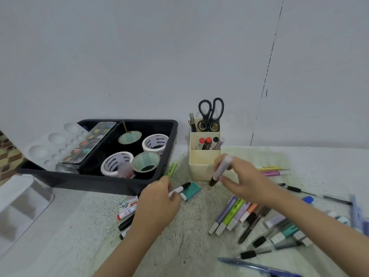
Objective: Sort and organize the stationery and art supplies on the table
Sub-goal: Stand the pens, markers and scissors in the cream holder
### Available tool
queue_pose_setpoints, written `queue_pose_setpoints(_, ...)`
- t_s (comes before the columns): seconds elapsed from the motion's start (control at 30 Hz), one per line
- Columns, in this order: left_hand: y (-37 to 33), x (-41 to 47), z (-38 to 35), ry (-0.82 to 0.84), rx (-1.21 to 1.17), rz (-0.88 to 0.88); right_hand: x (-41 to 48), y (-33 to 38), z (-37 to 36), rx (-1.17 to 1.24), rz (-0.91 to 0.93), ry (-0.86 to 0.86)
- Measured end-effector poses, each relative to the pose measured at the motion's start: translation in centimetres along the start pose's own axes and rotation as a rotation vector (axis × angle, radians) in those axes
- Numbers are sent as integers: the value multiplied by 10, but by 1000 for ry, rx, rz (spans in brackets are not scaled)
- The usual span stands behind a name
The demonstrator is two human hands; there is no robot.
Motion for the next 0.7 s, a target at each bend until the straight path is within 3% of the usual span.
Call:
queue_pose_setpoints(0.17, -23, 18, 39, -211, -295, -67, 28, 11, 58, 273, -33, -357)
queue_pose_setpoints(0.37, -46, 54, 85, -423, -551, -113, 61, 17, 89, 215, 42, -587)
queue_pose_setpoints(0.5, -55, 77, 83, -400, -734, -56, 73, 2, 84, 76, 22, -581)
queue_pose_setpoints(0.7, -64, 95, 68, -378, -758, -80, 73, -22, 60, -86, 22, -471)
Point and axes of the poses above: each hand's wrist, its own x-axis towards the middle knuckle, its own z-axis out of the back of the hand, y = z × x, the point moved 9 cm from there along x, towards the middle knuckle, and after that the axes turned 10 degrees about -y, right-handed, at the moved point
